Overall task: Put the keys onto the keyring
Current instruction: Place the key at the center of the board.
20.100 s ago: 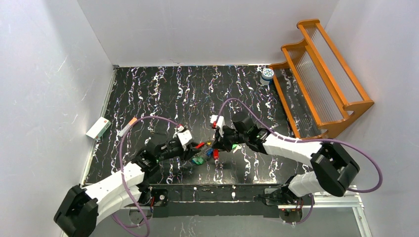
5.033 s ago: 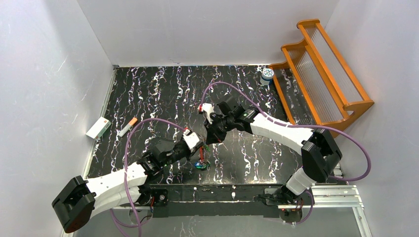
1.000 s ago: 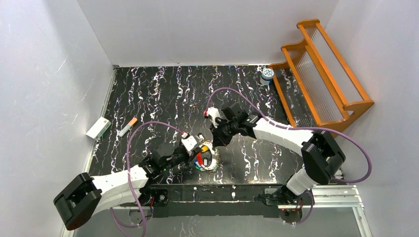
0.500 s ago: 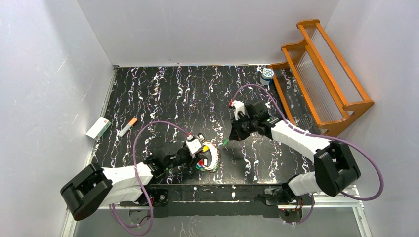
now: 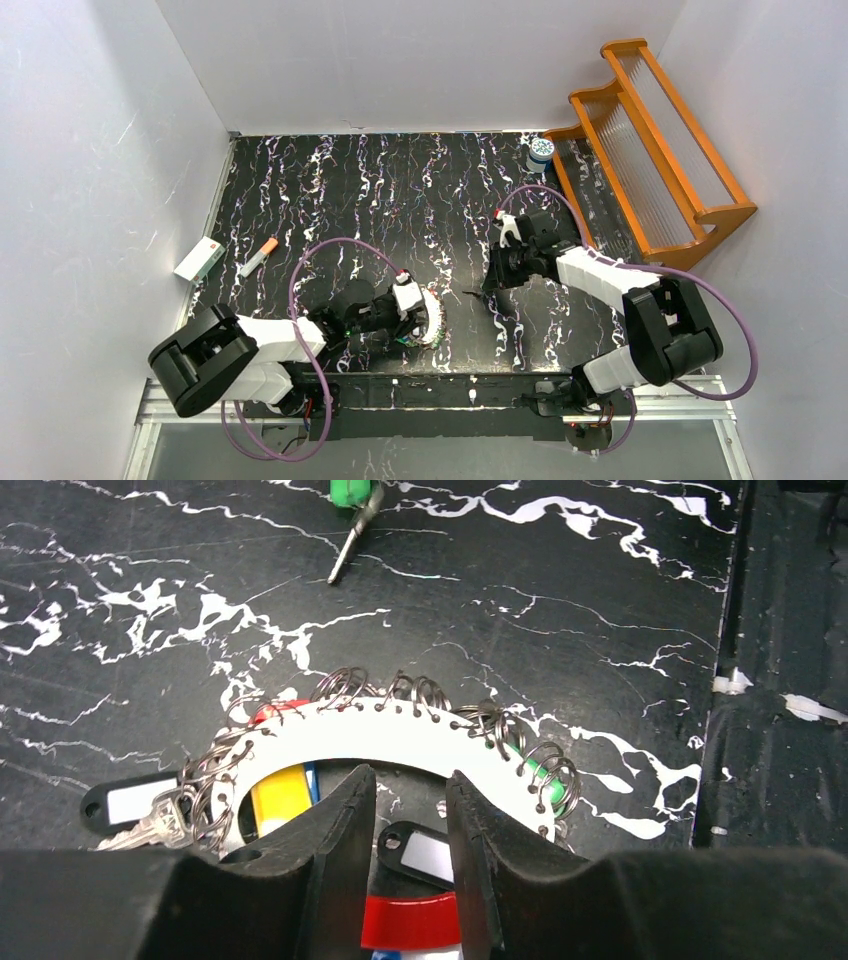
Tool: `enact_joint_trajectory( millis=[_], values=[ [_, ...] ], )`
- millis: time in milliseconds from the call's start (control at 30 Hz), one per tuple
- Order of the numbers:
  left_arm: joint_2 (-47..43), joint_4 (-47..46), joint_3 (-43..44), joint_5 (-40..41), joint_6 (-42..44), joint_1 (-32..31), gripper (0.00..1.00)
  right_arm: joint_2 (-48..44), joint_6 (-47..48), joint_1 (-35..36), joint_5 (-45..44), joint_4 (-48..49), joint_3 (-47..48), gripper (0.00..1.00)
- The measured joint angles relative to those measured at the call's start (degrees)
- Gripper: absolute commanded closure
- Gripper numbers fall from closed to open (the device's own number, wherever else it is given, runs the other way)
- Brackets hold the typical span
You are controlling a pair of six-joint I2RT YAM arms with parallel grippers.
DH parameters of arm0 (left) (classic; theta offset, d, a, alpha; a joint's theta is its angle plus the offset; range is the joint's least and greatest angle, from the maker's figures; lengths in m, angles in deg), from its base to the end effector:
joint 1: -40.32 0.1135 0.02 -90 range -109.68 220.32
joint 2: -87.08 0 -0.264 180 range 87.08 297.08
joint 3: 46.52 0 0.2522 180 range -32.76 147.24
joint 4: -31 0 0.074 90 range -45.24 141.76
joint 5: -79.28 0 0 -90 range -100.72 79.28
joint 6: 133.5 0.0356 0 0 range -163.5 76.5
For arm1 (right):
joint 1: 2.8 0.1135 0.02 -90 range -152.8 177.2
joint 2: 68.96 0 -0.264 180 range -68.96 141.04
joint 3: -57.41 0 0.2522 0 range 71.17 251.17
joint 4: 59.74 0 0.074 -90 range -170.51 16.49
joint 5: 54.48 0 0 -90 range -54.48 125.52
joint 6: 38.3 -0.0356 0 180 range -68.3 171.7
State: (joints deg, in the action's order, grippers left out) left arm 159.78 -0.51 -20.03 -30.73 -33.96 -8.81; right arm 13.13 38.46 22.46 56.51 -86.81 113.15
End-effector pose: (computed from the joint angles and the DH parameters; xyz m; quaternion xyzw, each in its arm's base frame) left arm 0.1347 -0.1743 0.1562 0.4745 0.6277 -0.3331 0.5194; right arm 0.2420 0.1283 0.1769 -0.1546 0.9225 0.2650 0.2343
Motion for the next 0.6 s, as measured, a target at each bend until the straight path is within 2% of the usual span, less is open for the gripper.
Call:
enact_joint_trajectory(
  millis=[100,233,467,600],
  values=[
    [1.22,-0.72,0.55,-1.49,0.57,-0.24,0.69,-0.09,-0.52,0.0,0.22,0.0,-0.94,0.46],
    [1.95,-1.4,0.92,-3.37,1.42,-0.33,0.7,-2.56,0.15,0.0,1.73,0.22,-1.7,0.37],
    [2.58,-2.16,1.01,-6.16,3.32,-0.63,0.72,-5.9,1.88,0.5,8.31,4.63,-2.34,0.35],
    [2.54,-2.32,1.01,-6.49,3.96,-0.68,0.73,-4.9,2.6,2.1,12.44,7.48,-3.17,0.37]
  ],
)
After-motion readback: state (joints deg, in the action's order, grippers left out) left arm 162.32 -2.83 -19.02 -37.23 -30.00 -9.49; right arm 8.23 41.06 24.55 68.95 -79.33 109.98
